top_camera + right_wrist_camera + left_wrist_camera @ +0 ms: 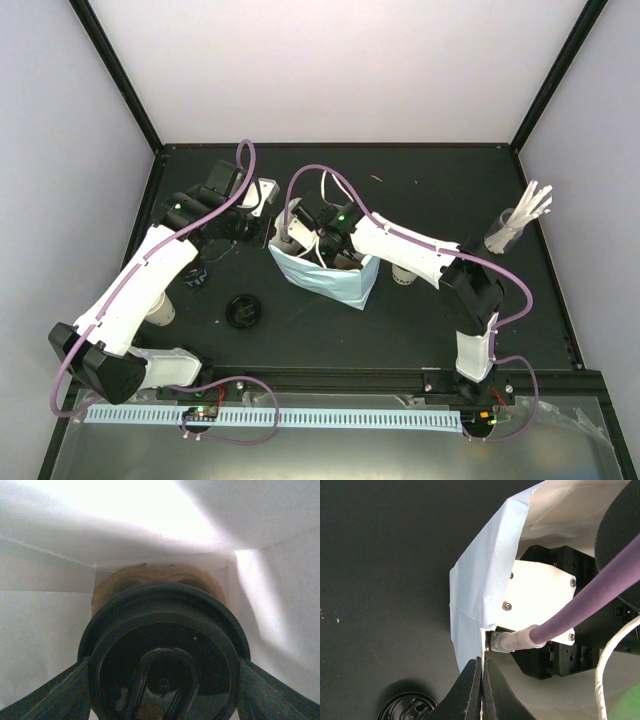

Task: Pack the takeout coffee

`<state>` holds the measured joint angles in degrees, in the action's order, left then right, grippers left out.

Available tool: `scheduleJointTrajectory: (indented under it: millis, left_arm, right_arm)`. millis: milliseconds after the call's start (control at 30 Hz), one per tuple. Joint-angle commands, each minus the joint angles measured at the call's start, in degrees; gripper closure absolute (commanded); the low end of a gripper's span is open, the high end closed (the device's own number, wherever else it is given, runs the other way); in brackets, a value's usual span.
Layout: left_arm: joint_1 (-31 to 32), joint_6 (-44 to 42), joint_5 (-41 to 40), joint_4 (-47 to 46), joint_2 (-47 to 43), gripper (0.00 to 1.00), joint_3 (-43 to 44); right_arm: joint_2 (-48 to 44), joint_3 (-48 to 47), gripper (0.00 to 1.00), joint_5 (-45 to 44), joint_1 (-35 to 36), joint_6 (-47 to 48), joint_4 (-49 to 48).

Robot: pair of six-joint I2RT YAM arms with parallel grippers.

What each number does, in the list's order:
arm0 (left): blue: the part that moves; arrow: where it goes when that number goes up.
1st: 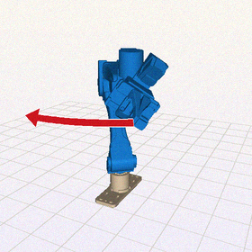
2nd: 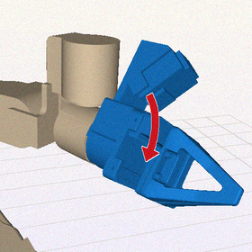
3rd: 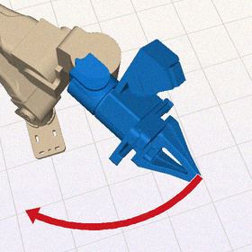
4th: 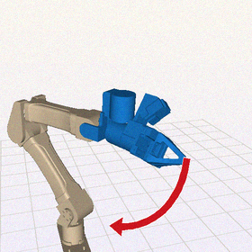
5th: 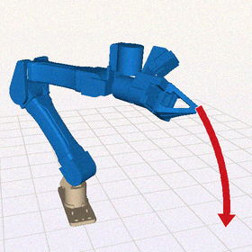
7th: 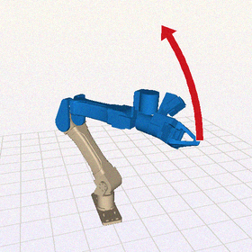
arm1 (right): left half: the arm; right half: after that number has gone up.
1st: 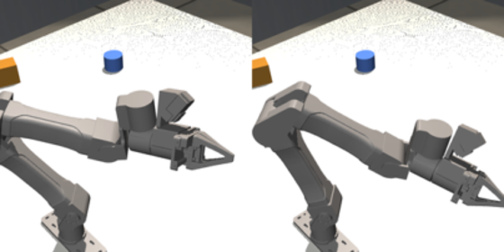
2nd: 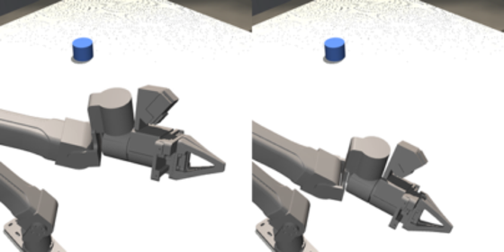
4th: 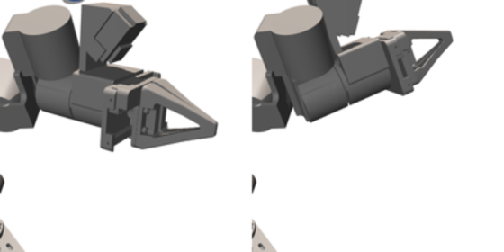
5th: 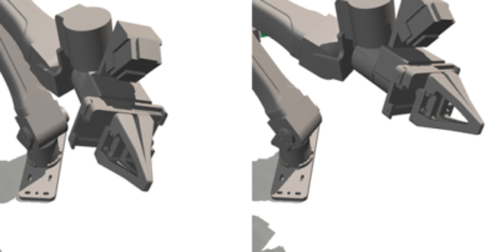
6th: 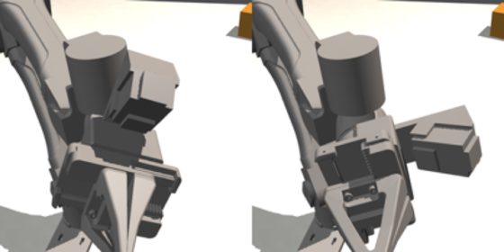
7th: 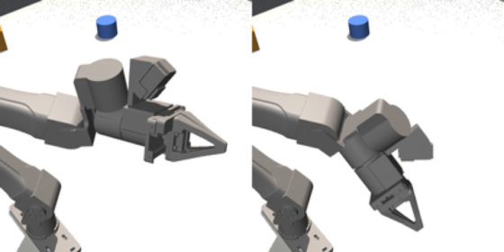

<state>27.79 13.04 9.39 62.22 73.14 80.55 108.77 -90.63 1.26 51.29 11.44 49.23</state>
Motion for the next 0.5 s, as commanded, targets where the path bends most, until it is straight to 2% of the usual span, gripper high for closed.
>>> scheduleJointTrajectory:
  millis: [0,100,133,167,200,467]
  left_arm:
    - [0.21,-0.56,-1.13,1.31,-0.28,0.99,2.87]
    - [0.24,-0.58,-1.06,1.32,-0.28,0.98,2.86]
    - [0.25,-0.64,-1.04,1.32,-0.28,0.98,2.87]
    - [0.21,-0.64,-1.13,1.38,-0.33,0.99,2.84]
    - [0.23,-0.64,-1.25,1.49,-0.37,0.98,2.79]
    - [0.18,-0.52,-1.65,2.07,-0.98,0.98,2.50]
  right_arm:
    - [-0.12,0.22,0.47,-2.18,-0.76,0.75,3.05]
    - [-0.59,0.11,0.40,-1.52,-0.80,0.81,3.13]
    - [-0.84,0.21,0.25,-1.25,-0.77,0.86,3.02]
    - [-1.15,0.22,0.05,-1.19,-0.80,0.74,2.86]
    - [-1.44,0.27,0.01,-1.11,-0.82,0.63,2.62]
    - [-3.88,-0.87,0.00,-1.00,-0.76,0.60,2.45]
